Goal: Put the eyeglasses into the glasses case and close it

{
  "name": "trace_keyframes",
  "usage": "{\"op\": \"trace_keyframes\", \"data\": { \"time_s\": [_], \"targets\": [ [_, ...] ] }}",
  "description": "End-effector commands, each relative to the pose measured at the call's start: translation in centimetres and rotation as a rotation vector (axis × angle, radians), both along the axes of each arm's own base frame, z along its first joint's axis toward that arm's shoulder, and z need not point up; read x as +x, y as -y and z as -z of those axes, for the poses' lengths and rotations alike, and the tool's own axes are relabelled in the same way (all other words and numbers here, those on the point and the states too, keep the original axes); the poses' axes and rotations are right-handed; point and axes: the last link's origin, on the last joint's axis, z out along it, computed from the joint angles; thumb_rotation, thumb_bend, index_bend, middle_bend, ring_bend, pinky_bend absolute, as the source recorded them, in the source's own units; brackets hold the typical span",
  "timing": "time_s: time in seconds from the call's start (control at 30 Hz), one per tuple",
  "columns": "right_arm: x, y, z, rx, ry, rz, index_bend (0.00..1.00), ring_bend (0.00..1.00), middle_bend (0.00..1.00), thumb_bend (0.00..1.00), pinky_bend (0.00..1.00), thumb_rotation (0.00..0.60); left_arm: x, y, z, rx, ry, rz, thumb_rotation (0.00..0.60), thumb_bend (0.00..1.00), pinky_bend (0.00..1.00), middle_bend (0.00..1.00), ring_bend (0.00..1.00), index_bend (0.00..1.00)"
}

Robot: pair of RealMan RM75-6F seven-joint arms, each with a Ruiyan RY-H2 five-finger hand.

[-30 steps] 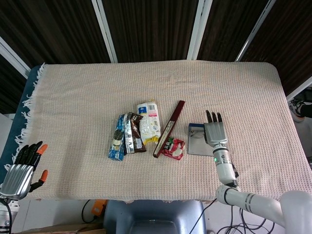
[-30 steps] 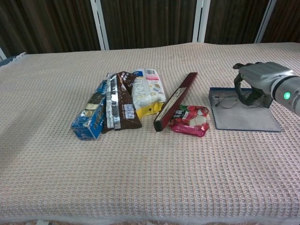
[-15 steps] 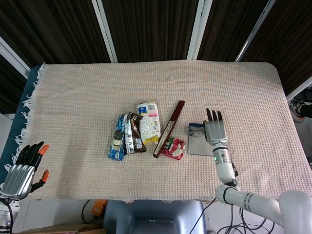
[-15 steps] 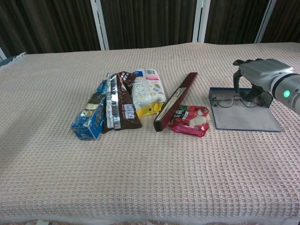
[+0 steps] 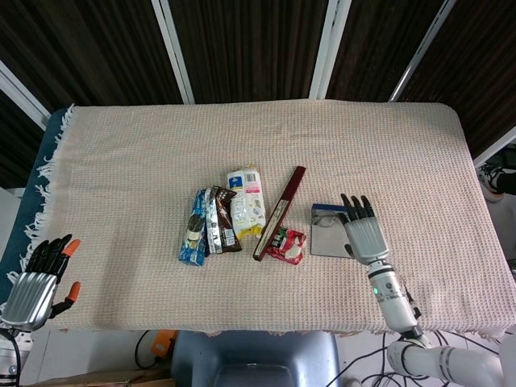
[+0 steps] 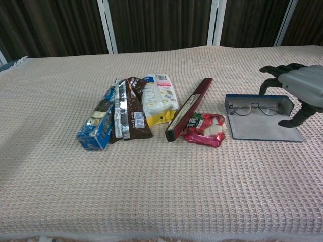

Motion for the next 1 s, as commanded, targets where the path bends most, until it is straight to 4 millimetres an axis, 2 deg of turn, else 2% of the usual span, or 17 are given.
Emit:
{"op": "trace_keyframes", "data": {
  "time_s": [0.03,0.43,0.87,1.0],
  "targets": [
    [-1.1,-1.5,0.3,0.05,-0.039,0.001,0.44,0.0,0.01,0.33,0.0,0.6,0.0,0.0,0.0,0.0,-0.002,0.001,0.6,0.43,0.03,0.0,0.0,0.0],
    [-1.1,-1.7,2.7,0.109,-0.088,0.01,0.48,0.0,0.0,0.33,0.0,0.6,-0.1,0.1,-0.2,0.007,0.005,0.002,0.6,0.43,0.03,0.0,0.0,0.0],
    [-1.0,-0.7,3.0,0.093,-0.122,0.041,0.53,0.0,0.0,0.33,0.0,0.6,-0.1,0.1,-0.2,0.005,0.004,0.004,0.6,0.43,0.03,0.0,0.0,0.0],
    [-1.0,-0.4,3.1,0.089,-0.127,0.051,0.54,0.0,0.0,0.37,0.0,0.6,-0.1,0.1,-0.2,0.003,0.002,0.003,0.6,0.43,0.03,0.0,0.0,0.0]
  ]
}}
